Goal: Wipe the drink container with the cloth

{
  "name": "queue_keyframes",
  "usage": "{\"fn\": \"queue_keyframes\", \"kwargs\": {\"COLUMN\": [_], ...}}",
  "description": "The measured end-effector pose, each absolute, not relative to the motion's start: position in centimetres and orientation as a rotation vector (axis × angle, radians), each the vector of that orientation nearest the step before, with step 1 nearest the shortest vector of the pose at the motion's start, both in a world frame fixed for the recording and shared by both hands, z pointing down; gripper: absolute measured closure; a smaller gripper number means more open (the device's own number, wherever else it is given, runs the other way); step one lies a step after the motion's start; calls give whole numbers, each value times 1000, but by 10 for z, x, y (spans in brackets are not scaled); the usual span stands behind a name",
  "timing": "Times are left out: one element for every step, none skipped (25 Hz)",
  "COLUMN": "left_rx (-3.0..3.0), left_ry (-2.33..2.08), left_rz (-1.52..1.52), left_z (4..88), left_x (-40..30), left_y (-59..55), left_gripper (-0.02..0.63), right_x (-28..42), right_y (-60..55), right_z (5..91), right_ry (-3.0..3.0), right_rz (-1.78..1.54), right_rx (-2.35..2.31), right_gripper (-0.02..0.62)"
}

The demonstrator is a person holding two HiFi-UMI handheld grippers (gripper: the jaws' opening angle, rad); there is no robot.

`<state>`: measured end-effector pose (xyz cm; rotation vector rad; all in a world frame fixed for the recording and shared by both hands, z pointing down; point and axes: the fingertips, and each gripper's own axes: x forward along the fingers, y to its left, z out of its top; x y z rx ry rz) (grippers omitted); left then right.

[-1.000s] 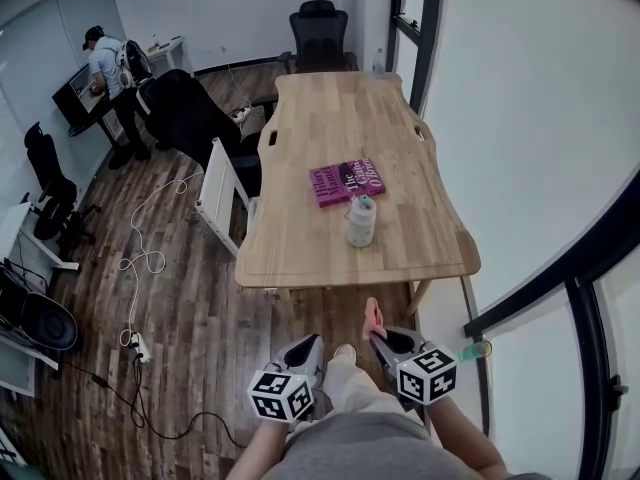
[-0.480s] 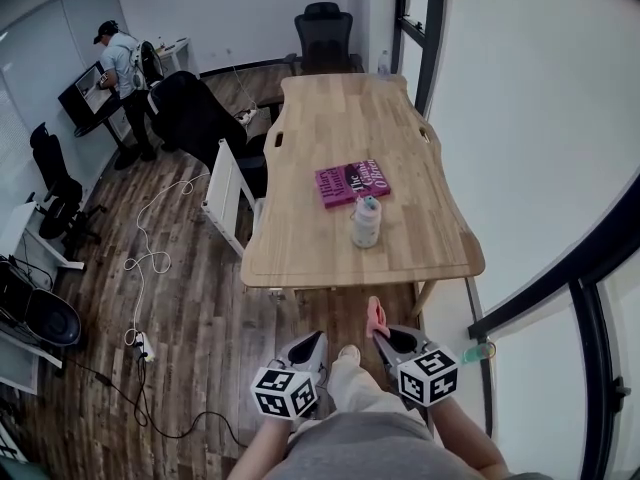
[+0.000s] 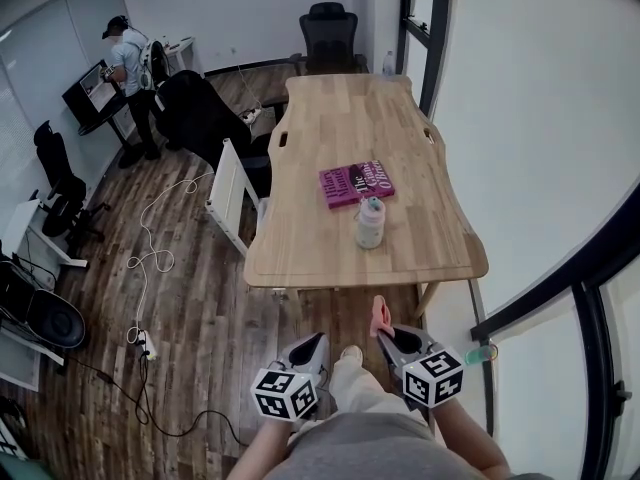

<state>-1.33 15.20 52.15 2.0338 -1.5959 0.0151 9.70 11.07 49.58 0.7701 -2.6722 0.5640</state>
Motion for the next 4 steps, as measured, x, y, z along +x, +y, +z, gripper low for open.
{"fn": "queue_keyframes", "kwargs": {"left_rx": [2033, 2033, 2033, 2033], "left_ry": [-1595, -1594, -1594, -1593], "left_rz": [13, 11, 10, 9], "left_z": [521, 521, 521, 521], "left_x": [-13, -13, -13, -13], "left_y": [152, 152, 152, 152], "left_gripper": [604, 604, 604, 604], "right_x": [97, 96, 95, 95], "right_y": [110, 110, 109, 109], "right_z": [495, 493, 492, 490], "right_ry": [-2676, -2681, -2686, -2692], "right_rz": [565, 566, 567, 567], "right_rx": [768, 767, 765, 764], "right_gripper": [565, 565, 565, 565]}}
